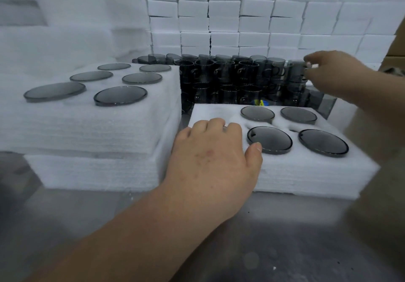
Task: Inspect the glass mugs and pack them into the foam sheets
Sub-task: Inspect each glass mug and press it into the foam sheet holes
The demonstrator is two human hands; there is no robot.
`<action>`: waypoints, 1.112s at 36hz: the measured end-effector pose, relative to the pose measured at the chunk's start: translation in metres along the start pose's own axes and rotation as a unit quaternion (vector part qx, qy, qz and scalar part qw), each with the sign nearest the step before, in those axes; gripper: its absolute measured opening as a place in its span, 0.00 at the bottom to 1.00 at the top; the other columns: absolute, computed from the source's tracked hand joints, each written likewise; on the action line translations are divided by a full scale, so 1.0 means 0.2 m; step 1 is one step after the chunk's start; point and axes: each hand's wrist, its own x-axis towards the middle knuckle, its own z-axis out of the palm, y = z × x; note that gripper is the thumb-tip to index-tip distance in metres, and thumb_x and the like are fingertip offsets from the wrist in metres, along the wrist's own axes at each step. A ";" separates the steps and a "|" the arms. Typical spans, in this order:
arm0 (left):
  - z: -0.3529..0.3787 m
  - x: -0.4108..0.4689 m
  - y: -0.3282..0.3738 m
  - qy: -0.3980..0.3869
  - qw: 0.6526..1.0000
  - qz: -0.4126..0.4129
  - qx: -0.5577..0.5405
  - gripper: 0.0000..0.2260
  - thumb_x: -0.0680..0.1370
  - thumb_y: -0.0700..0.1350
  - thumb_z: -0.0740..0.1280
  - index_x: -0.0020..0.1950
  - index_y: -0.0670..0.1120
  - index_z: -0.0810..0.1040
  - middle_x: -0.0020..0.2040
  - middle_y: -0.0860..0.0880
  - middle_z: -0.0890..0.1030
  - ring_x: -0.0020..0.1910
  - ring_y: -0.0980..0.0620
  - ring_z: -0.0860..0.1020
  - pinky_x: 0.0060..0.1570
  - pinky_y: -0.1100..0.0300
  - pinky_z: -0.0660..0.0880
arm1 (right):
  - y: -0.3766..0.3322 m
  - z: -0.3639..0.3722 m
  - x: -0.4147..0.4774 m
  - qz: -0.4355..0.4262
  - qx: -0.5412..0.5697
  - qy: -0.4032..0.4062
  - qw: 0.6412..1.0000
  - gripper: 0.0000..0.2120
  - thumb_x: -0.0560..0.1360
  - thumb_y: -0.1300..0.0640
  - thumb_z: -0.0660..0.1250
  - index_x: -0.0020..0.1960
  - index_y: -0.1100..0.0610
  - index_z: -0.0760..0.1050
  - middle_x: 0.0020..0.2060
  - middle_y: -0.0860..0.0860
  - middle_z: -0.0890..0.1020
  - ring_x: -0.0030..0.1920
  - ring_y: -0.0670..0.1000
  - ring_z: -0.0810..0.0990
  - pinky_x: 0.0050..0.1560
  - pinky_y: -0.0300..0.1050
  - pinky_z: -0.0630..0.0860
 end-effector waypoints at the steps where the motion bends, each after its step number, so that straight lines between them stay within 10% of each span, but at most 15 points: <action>1: 0.00 0.00 0.00 -0.001 1.000 -0.001 -0.001 0.27 0.71 0.60 0.35 0.54 0.54 0.69 0.50 0.57 0.71 0.53 0.54 0.69 0.54 0.59 0.63 | 0.04 0.03 0.04 0.012 -0.041 -0.019 0.999 0.19 0.76 0.59 0.58 0.66 0.57 0.69 0.62 0.61 0.74 0.58 0.61 0.73 0.52 0.47 0.68; 6: 0.00 0.00 0.00 -0.012 1.000 -0.005 -0.019 0.23 0.75 0.60 0.40 0.54 0.52 0.69 0.52 0.55 0.71 0.55 0.53 0.68 0.55 0.58 0.61 | 0.20 0.16 0.10 0.069 -0.109 -0.131 0.983 0.26 0.76 0.54 0.64 0.71 0.57 0.63 0.64 0.62 0.72 0.61 0.62 0.71 0.54 0.47 0.67; 15: 0.01 -0.01 0.00 0.009 1.000 -0.003 -0.005 0.28 0.69 0.60 0.34 0.54 0.54 0.68 0.52 0.57 0.71 0.54 0.55 0.68 0.55 0.59 0.62 | 0.26 0.23 0.11 0.100 -0.207 -0.092 0.969 0.11 0.75 0.60 0.62 0.35 0.62 0.69 0.33 0.58 0.73 0.38 0.57 0.72 0.40 0.44 0.66; 23: 0.00 0.00 0.00 -0.019 1.000 -0.012 -0.022 0.24 0.75 0.60 0.39 0.56 0.53 0.69 0.55 0.55 0.71 0.56 0.53 0.68 0.58 0.58 0.61 | 0.27 0.21 0.08 0.136 -0.189 -0.062 0.971 0.10 0.75 0.60 0.62 0.46 0.67 0.77 0.39 0.61 0.75 0.41 0.58 0.73 0.42 0.44 0.67; 28: -0.02 0.00 0.00 -0.036 0.999 -0.016 -0.025 0.25 0.72 0.60 0.40 0.57 0.52 0.69 0.56 0.55 0.71 0.57 0.53 0.67 0.58 0.57 0.60 | 0.26 0.14 0.09 0.098 -0.040 0.119 0.987 0.12 0.76 0.60 0.55 0.46 0.67 0.73 0.44 0.65 0.74 0.49 0.63 0.74 0.46 0.49 0.68; 33: -0.02 0.00 0.00 -0.044 0.998 -0.021 -0.032 0.25 0.74 0.60 0.39 0.57 0.52 0.70 0.55 0.55 0.72 0.57 0.52 0.68 0.60 0.56 0.61 | 0.05 0.01 0.06 0.113 0.193 0.298 0.928 0.07 0.68 0.58 0.51 0.35 0.57 0.65 0.31 0.51 0.65 0.33 0.48 0.63 0.34 0.41 0.58; 40: -0.07 -0.01 0.03 0.065 0.983 -0.055 -0.163 0.30 0.75 0.61 0.43 0.73 0.49 0.60 0.67 0.52 0.70 0.64 0.54 0.63 0.67 0.53 0.55 | -0.26 -0.07 -0.34 -0.021 0.398 0.217 0.891 0.08 0.73 0.57 0.59 0.36 0.55 0.71 0.28 0.44 0.68 0.27 0.40 0.67 0.30 0.32 0.65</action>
